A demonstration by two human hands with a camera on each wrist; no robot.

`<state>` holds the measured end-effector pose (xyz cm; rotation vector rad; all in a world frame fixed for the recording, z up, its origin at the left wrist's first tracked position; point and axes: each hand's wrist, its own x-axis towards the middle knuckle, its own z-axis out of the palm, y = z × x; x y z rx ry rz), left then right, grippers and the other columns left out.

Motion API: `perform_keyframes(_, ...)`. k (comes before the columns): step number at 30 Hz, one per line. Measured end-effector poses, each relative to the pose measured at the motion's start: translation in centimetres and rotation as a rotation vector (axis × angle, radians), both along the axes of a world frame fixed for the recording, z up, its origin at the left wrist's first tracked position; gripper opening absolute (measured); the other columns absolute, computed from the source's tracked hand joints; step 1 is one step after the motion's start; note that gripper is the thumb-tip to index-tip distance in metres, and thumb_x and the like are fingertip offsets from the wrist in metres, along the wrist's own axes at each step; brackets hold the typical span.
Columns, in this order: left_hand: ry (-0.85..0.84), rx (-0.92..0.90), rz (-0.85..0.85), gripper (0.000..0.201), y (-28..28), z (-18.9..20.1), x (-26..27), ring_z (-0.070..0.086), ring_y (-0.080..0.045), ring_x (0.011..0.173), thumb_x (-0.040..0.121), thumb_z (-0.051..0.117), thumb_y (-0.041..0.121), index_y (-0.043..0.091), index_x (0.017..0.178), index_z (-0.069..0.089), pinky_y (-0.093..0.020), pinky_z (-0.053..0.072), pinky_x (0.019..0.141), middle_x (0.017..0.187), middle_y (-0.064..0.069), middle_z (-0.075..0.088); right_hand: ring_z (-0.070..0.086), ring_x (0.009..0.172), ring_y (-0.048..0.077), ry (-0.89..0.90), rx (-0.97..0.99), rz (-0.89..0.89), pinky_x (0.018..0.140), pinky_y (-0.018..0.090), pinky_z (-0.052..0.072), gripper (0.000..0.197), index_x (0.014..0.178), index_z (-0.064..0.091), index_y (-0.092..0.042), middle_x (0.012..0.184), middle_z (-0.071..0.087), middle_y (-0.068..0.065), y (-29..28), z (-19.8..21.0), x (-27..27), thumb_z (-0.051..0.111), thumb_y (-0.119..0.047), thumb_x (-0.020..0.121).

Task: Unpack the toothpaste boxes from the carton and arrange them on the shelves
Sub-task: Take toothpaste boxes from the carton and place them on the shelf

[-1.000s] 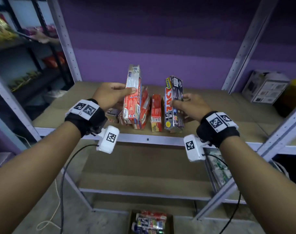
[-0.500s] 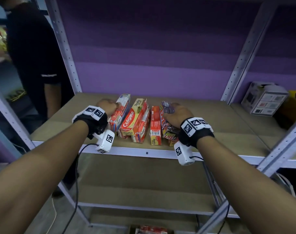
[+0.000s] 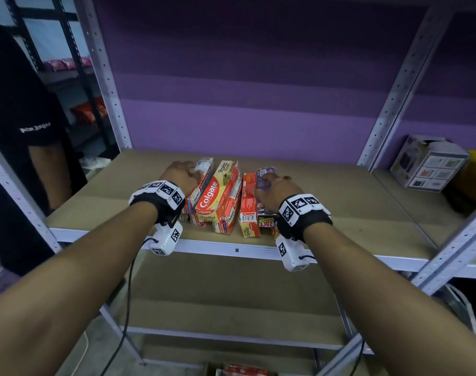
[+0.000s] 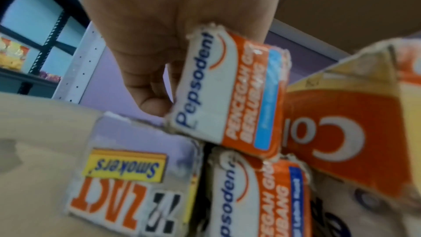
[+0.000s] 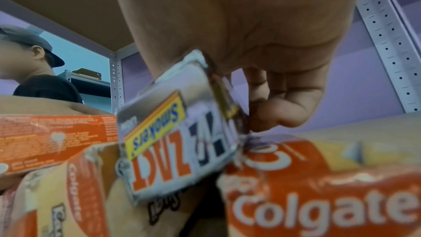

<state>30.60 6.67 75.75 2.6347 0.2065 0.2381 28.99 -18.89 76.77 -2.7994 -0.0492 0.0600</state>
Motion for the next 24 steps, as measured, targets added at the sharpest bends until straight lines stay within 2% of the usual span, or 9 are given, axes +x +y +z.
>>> perform_keyframes(3, 0.009, 0.082, -0.023, 0.044, 0.1, 0.8, -0.4, 0.053, -0.031, 0.121, 0.095, 0.050, 0.039, 0.025, 0.137, 0.053, -0.038, 0.046, 0.102, 0.136, -0.011, 0.047, 0.052, 0.125, 0.037, 0.032, 0.000, 0.034, 0.102, 0.046, 0.044, 0.067, 0.149, 0.032, -0.036, 0.148, 0.038, 0.015, -0.5, 0.2, -0.3, 0.044, -0.067, 0.091)
perform_keyframes(6, -0.021, 0.195, -0.118, 0.040, -0.2, 1.5, -1.1, 0.053, -0.031, 0.118, 0.093, 0.050, 0.039, 0.023, 0.128, 0.059, -0.043, 0.047, 0.100, 0.129, -0.010, 0.051, 0.059, 0.116, 0.035, -0.009, 0.019, 0.082, 0.103, 0.047, 0.047, 0.058, 0.145, 0.038, -0.041, 0.147, 0.042, 0.014, -1.5, 0.4, -0.7, 0.041, -0.066, 0.093)
perform_keyframes(8, -0.048, 0.262, -0.201, 0.039, -0.6, 2.1, -1.9, 0.055, -0.028, 0.112, 0.093, 0.051, 0.048, 0.023, 0.122, 0.061, -0.043, 0.049, 0.096, 0.122, -0.007, 0.055, 0.066, 0.097, 0.027, -0.051, 0.041, 0.107, 0.094, 0.041, 0.053, 0.045, 0.137, 0.050, -0.043, 0.137, 0.049, 0.012, -2.1, 0.7, -1.0, 0.046, -0.058, 0.094)
perform_keyframes(10, -0.077, 0.307, -0.273, 0.040, -1.0, 2.8, -2.6, 0.056, -0.026, 0.108, 0.092, 0.052, 0.053, 0.025, 0.119, 0.061, -0.042, 0.051, 0.093, 0.118, -0.006, 0.059, 0.066, 0.084, 0.021, -0.071, 0.065, 0.121, 0.083, 0.035, 0.056, 0.033, 0.125, 0.059, -0.043, 0.127, 0.051, 0.007, -2.5, 1.2, -1.4, 0.053, -0.051, 0.094)
perform_keyframes(14, -0.100, 0.354, -0.429, 0.045, -1.6, 3.7, -4.2, 0.058, -0.023, 0.106, 0.091, 0.052, 0.056, 0.026, 0.123, 0.060, -0.042, 0.052, 0.090, 0.118, -0.003, 0.061, 0.062, 0.090, 0.020, -0.109, 0.059, 0.157, 0.083, 0.033, 0.054, 0.021, 0.113, 0.066, -0.042, 0.117, 0.052, 0.003, -3.2, 2.1, -2.4, 0.061, -0.044, 0.093)
perform_keyframes(17, -0.104, 0.375, -0.494, 0.044, -2.0, 3.8, -5.4, 0.058, -0.019, 0.106, 0.091, 0.052, 0.054, 0.029, 0.126, 0.058, -0.040, 0.052, 0.091, 0.121, -0.001, 0.060, 0.061, 0.090, 0.019, -0.108, 0.072, 0.196, 0.079, 0.028, 0.048, 0.017, 0.105, 0.070, -0.038, 0.110, 0.055, 0.001, -3.7, 2.6, -3.4, 0.067, -0.043, 0.089)
perform_keyframes(21, -0.148, 0.368, -0.600, 0.044, -2.7, 3.3, -7.2, 0.057, -0.018, 0.112, 0.092, 0.051, 0.052, 0.027, 0.127, 0.059, -0.038, 0.049, 0.095, 0.124, 0.002, 0.062, 0.061, 0.079, 0.010, -0.119, 0.120, 0.252, 0.064, 0.020, 0.040, 0.010, 0.094, 0.073, -0.033, 0.095, 0.063, -0.005, -4.4, 2.6, -4.9, 0.073, -0.037, 0.085)
perform_keyframes(24, -0.242, 0.374, -0.686, 0.039, -3.5, 2.7, -8.9, 0.055, -0.018, 0.112, 0.093, 0.052, 0.050, 0.026, 0.122, 0.063, -0.042, 0.047, 0.097, 0.116, 0.004, 0.065, 0.058, 0.073, 0.006, -0.102, 0.147, 0.268, 0.060, 0.018, 0.039, 0.012, 0.088, 0.071, -0.032, 0.082, 0.061, -0.010, -5.2, 2.1, -6.2, 0.078, -0.037, 0.080)
